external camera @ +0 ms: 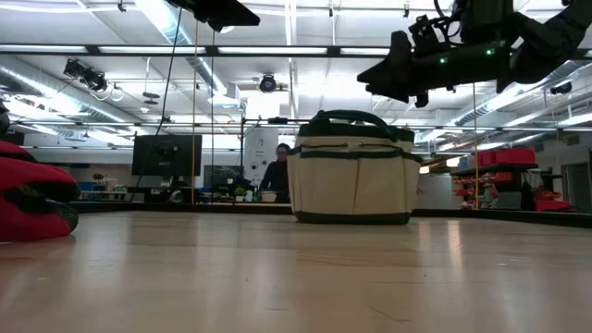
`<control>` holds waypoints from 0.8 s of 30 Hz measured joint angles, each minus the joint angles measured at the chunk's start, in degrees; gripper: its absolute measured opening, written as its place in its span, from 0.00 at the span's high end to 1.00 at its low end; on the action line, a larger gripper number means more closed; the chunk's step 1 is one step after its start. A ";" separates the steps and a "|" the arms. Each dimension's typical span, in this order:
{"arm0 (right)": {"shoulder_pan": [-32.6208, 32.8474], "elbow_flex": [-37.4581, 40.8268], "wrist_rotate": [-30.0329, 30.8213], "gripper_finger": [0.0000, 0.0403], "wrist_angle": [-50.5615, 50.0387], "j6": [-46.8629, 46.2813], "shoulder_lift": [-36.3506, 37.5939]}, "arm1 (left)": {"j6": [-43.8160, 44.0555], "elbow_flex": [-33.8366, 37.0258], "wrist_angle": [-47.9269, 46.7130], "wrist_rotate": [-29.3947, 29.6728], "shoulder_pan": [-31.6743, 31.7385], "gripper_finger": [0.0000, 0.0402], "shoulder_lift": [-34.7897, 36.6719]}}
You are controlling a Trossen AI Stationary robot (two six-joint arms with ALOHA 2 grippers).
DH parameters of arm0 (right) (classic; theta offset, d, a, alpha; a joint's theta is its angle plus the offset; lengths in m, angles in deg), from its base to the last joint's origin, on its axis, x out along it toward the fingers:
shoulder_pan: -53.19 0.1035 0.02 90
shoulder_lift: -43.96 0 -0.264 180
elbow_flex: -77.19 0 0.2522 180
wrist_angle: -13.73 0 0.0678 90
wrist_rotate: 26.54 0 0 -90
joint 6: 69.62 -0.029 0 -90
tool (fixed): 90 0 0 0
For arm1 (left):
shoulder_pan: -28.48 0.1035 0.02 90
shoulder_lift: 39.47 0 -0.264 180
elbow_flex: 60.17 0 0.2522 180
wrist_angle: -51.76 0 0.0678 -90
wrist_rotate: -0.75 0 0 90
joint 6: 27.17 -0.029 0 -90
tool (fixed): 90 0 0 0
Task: Pick & Place Garden tools in Gardening bag
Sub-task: Put the red gloves into the gardening bag
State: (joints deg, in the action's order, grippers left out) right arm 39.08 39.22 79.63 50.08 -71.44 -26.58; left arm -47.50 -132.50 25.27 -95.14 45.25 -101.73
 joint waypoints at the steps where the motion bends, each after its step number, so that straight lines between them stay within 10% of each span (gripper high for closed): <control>1: 0.00 0.00 -0.09 0.45 0.00 0.25 0.00 | 0.19 0.00 0.00 0.00 0.00 0.99 0.00; 24: 0.74 -9.84 -8.16 0.38 -10.39 4.62 0.02 | 0.25 -0.07 -0.29 0.28 0.00 0.97 3.03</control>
State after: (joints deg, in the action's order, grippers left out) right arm 39.82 29.38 71.47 39.70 -66.82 -26.56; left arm -47.25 -132.56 24.98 -94.86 45.25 -98.70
